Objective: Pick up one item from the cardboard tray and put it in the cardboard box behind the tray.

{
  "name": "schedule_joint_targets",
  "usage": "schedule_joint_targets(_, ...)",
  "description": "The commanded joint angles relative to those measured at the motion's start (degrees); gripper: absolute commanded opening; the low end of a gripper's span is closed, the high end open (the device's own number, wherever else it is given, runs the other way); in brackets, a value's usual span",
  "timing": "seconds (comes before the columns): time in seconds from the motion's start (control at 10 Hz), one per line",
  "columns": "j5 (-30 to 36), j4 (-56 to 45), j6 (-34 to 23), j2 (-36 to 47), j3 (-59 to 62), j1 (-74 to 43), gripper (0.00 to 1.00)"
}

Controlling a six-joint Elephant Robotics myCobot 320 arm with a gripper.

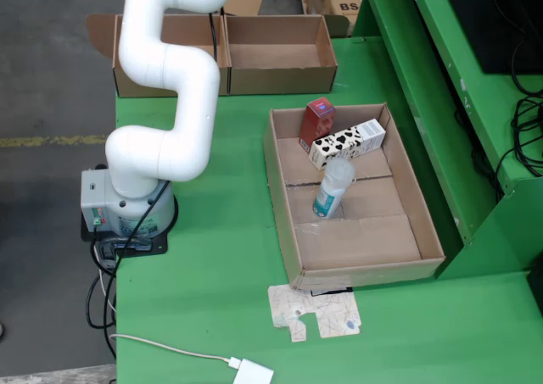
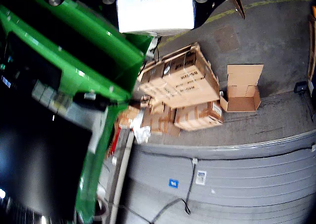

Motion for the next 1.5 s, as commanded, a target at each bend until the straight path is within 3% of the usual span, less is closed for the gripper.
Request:
schedule_joint_targets(0.0,15.8,-29.9,7.4,1.5,1.7,-8.2,0.00)
schedule_joint_targets(0.1,15.8,-29.9,7.4,1.5,1.7,-8.2,0.00)
schedule_joint_targets(0.4,19.3,-43.7,9.4,2.5,1.7,-9.4,0.00)
schedule_joint_targets(0.9,19.9,-51.0,10.7,2.2,1.7,-6.3,0.00)
schedule_joint_targets(1.1,19.7,-47.9,11.8,6.3,-7.1,-3.6,0.00)
schedule_joint_targets(1.2,19.8,-42.1,11.9,9.8,-16.9,-2.9,0.00)
schedule_joint_targets(1.4,20.0,-40.0,12.1,10.2,-20.1,-2.8,0.00)
